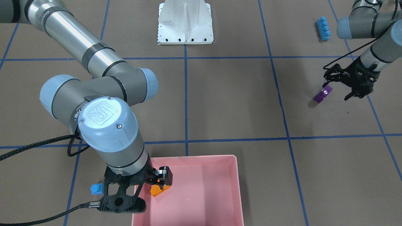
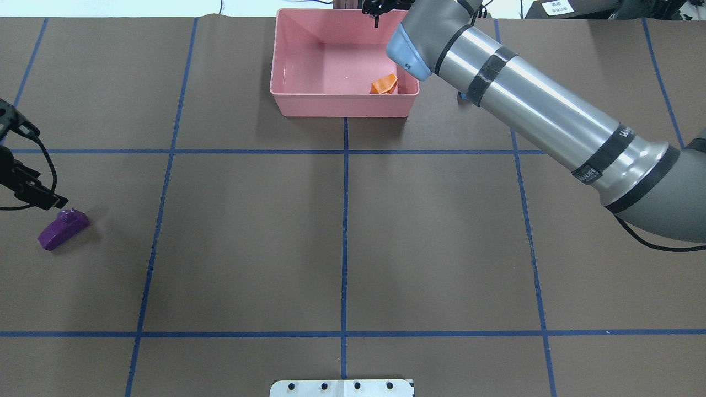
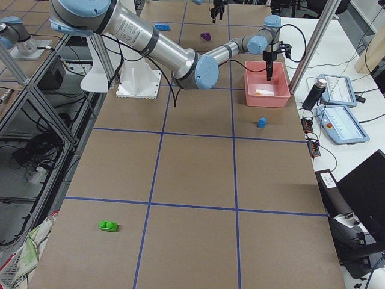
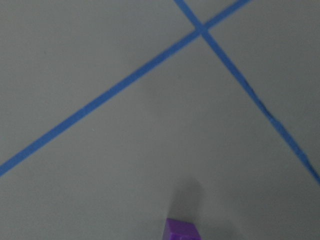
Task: Put all blocks into box
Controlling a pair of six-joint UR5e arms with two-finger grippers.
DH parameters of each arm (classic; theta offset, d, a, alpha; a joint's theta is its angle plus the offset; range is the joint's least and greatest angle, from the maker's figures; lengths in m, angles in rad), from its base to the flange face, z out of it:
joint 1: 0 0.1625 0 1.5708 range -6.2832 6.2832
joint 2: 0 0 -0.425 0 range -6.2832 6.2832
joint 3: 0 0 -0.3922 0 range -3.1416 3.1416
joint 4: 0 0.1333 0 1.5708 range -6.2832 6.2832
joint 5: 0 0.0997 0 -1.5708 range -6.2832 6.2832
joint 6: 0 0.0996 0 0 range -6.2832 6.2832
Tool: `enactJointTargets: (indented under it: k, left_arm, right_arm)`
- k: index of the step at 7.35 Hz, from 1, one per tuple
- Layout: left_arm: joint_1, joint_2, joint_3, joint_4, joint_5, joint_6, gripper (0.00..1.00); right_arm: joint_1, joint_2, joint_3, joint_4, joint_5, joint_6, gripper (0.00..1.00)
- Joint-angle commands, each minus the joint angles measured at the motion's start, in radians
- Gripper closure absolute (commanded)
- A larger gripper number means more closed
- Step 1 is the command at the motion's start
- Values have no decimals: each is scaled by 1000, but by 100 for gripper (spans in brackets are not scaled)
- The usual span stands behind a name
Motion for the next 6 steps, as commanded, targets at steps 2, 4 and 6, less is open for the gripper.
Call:
enactJointTargets:
  k: [2, 4, 6]
  left_arm:
    - [103, 31, 25, -14, 71, 34, 0]
    - [123, 25, 62, -14, 71, 34, 0]
    - [131, 22, 70, -14, 71, 34, 44]
  right_arm:
    - [19, -36, 39, -6, 19, -28, 0]
    - [17, -47, 41, -1, 19, -28, 0]
    - [17, -66, 60, -3, 17, -28, 0]
